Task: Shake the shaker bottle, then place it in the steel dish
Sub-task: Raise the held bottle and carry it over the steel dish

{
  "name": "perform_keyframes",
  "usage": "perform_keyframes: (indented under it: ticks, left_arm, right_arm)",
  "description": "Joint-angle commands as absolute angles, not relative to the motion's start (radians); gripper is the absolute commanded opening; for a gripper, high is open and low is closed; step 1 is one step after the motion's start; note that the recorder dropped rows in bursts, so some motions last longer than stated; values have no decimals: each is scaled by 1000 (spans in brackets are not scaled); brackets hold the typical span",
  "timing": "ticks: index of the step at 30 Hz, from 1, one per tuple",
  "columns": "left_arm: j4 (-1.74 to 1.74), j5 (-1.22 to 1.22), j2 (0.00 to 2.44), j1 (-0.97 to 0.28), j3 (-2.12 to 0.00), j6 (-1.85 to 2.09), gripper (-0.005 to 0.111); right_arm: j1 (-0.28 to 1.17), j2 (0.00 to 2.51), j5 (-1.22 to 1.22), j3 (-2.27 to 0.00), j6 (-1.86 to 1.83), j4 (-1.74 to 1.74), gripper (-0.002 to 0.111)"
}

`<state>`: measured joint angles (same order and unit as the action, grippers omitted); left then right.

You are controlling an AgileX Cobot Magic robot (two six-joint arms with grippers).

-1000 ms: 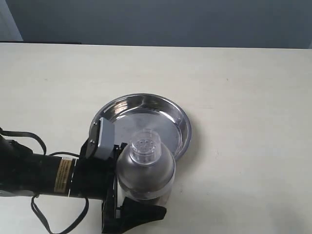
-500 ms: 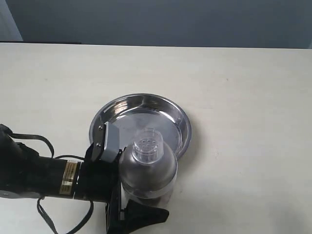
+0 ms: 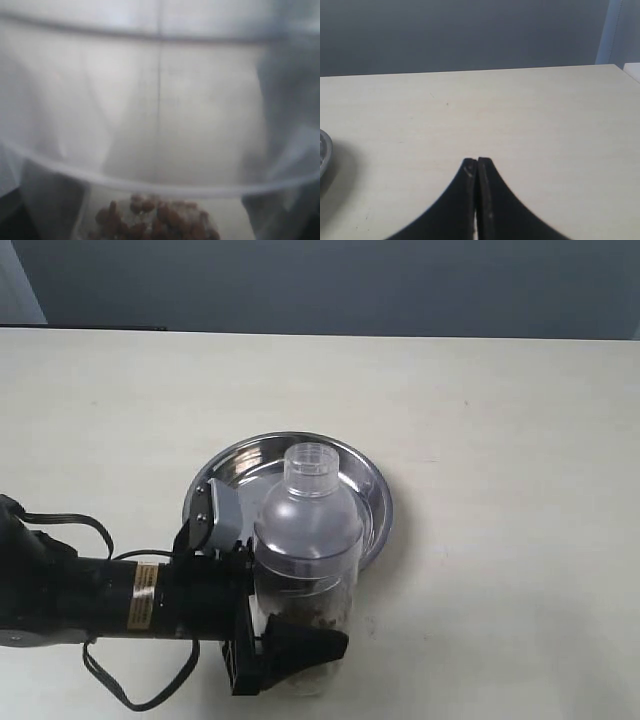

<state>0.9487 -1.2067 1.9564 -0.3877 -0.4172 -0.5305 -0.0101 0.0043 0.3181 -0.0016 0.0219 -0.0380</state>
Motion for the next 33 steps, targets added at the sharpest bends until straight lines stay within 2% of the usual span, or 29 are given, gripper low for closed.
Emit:
perform_keyframes:
  ticks: [1, 12, 15, 17, 21, 25, 27, 29, 30, 31, 33]
  left_arm:
    - [981, -1221, 1952, -392, -421, -539, 33]
    - [982, -1221, 1944, -392, -421, -520, 26]
    - [984, -1221, 1923, -392, -421, -522, 14]
    - [988, -1221, 1905, -392, -421, -520, 0]
    - [967, -1221, 1841, -392, -421, -514, 1]
    - [856, -1221, 1623, -392, -448, -521, 0]
    - [854, -1094, 1458, -392, -532, -566, 0]
    - [797, -645, 1328, -392, -657, -544, 0]
    - [706, -525, 1332, -392, -670, -516, 0]
    - [583, -503, 1380, -386, -650, -489, 0]
    - [556, -633, 1537, -391, -587, -491, 0]
  right_arm:
    - [-9, 0, 307, 0, 20, -36, -1]
    - [-9, 0, 307, 0, 20, -36, -1]
    - [-9, 0, 307, 0, 20, -36, -1]
    - [-9, 0, 307, 0, 20, -36, -1]
    - [-9, 0, 307, 0, 20, -36, -1]
    - [-9, 0, 307, 0, 20, -36, -1]
    - [-9, 0, 307, 0, 20, -36, -1]
    - [-9, 0, 307, 0, 20, -36, -1]
    - [-9, 0, 307, 0, 20, -36, -1]
    - [-9, 0, 307, 0, 20, -36, -1]
    - [-9, 0, 307, 0, 20, -36, -1]
